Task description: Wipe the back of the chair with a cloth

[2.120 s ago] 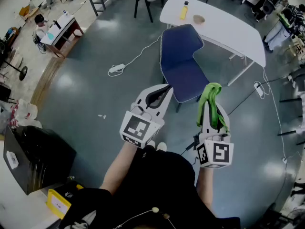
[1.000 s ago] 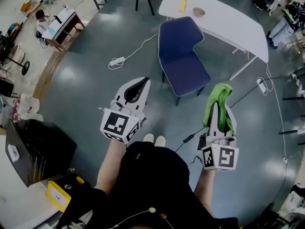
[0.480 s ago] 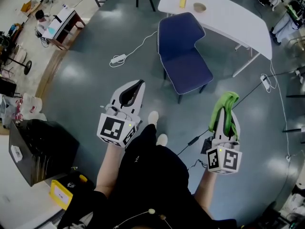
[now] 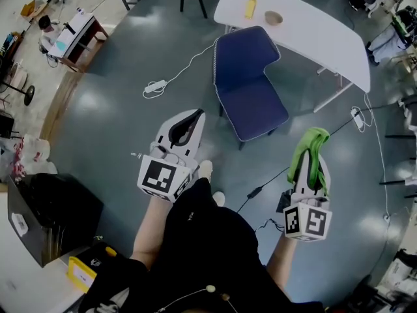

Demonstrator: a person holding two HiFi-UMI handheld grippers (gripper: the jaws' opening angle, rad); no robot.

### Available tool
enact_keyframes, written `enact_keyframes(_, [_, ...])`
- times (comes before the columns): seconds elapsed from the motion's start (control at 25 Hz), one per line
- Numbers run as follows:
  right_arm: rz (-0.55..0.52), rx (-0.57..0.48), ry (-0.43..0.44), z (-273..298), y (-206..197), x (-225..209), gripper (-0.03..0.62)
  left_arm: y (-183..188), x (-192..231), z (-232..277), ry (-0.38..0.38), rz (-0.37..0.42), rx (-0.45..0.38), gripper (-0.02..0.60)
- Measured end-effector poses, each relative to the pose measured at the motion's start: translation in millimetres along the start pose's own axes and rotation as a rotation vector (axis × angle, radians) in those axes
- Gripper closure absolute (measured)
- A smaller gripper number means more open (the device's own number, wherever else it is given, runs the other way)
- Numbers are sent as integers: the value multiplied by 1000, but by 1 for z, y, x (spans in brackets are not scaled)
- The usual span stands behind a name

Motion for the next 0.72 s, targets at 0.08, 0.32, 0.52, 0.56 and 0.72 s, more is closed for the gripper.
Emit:
enact_keyframes(0.08, [-3, 2, 6, 19, 3, 3, 540, 1, 14, 11, 6, -5, 0, 575])
enact_keyframes(0.32, [-20, 35, 31, 70, 4, 19, 540, -2, 57, 32, 33, -28, -4, 575])
enact_keyframes(0.52, [-61, 57, 53, 114, 8, 38, 540, -7, 93, 44, 60, -61, 9, 575])
enact_keyframes(0.56, [-74, 59, 54, 122, 9, 41, 540, -9, 99, 46, 63, -67, 12, 575])
enact_keyframes(0.72, [-95, 68, 64, 144, 12, 49, 540, -16, 115, 56, 60, -83, 27, 575])
Point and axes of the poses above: the fingertips, and each gripper's own axes: z forward along the fingers, x to its left, y out of its top, the point moved 7 cm from there along -z, backward along the fingers, and after that the axes turned 8 degrees about y, right-handed, at the moved point
